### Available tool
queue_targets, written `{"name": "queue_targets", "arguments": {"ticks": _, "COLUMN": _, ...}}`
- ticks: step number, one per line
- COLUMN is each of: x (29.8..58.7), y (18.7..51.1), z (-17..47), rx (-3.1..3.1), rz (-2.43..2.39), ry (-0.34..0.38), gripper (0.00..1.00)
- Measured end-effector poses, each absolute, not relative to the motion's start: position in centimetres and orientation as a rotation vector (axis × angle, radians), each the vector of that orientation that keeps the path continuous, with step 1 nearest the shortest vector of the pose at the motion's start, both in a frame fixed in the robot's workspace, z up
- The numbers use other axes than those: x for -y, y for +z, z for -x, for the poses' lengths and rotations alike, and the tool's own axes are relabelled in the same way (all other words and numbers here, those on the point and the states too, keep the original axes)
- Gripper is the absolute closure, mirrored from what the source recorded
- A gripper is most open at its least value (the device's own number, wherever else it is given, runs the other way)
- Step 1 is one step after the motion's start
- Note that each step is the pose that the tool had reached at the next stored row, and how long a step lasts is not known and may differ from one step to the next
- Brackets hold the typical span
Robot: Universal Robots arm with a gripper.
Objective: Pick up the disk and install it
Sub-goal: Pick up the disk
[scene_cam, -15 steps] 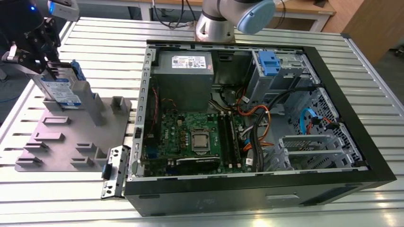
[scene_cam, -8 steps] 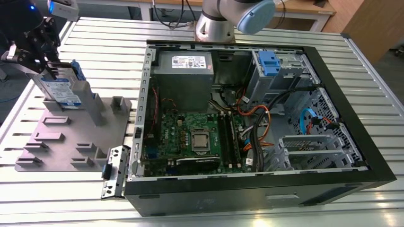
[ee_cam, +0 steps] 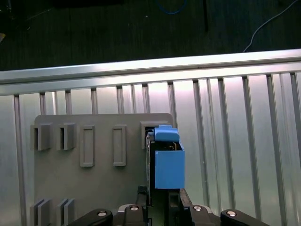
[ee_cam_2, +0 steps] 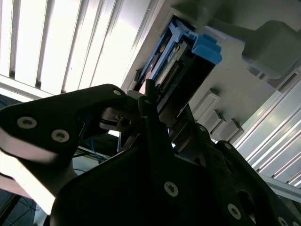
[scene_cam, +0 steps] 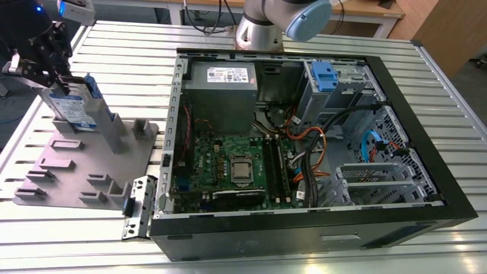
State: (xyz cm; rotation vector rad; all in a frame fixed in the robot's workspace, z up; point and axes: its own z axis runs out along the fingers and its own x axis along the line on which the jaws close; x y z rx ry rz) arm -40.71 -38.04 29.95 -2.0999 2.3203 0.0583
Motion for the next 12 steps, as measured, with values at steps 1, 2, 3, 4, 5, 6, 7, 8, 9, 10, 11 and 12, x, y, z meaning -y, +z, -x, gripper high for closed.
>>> {"name": "queue_targets", "arguments": {"ticks": 1, "x": 38.04, "y": 29.95, "z": 40.70, "rx": -2.320, "rz": 2.100, "ry": 0.058, "gripper": 0.65}}
{"name": "queue_targets", "arguments": {"ticks": 2, "x": 38.04, "y": 29.96, "z": 40.70, "rx": -2.320, "rz": 2.100, "ry": 0.058, "gripper": 0.65}}
{"name": "queue_targets", "arguments": {"ticks": 3, "x": 38.04, "y": 29.96, "z": 40.70, "rx": -2.320, "rz": 2.100, "ry": 0.058, "gripper": 0.65}}
{"name": "queue_targets", "arguments": {"ticks": 4, "x": 38.04, "y": 29.97, "z": 40.70, "rx": -2.320, "rz": 2.100, "ry": 0.058, "gripper": 0.65}}
{"name": "queue_targets", "arguments": {"ticks": 5, "x": 38.04, "y": 29.97, "z": 40.70, "rx": -2.320, "rz": 2.100, "ry": 0.058, "gripper": 0.65}}
{"name": "queue_targets", "arguments": {"ticks": 6, "x": 38.04, "y": 29.98, "z": 40.70, "rx": -2.320, "rz": 2.100, "ry": 0.058, "gripper": 0.65}}
{"name": "queue_targets", "arguments": {"ticks": 7, "x": 38.04, "y": 29.98, "z": 40.70, "rx": -2.320, "rz": 2.100, "ry": 0.058, "gripper": 0.65}}
{"name": "queue_targets", "arguments": {"ticks": 8, "x": 38.04, "y": 29.98, "z": 40.70, "rx": -2.320, "rz": 2.100, "ry": 0.058, "gripper": 0.65}}
{"name": "queue_targets", "arguments": {"ticks": 9, "x": 38.04, "y": 29.99, "z": 40.70, "rx": -2.320, "rz": 2.100, "ry": 0.058, "gripper": 0.65}}
{"name": "queue_targets", "arguments": {"ticks": 10, "x": 38.04, "y": 29.99, "z": 40.70, "rx": -2.320, "rz": 2.100, "ry": 0.058, "gripper": 0.65}}
{"name": "queue_targets", "arguments": {"ticks": 11, "x": 38.04, "y": 29.99, "z": 40.70, "rx": -2.318, "rz": 2.102, "ry": 0.058, "gripper": 0.65}}
{"name": "queue_targets", "arguments": {"ticks": 12, "x": 38.04, "y": 29.99, "z": 40.71, "rx": -2.311, "rz": 2.110, "ry": 0.058, "gripper": 0.65}}
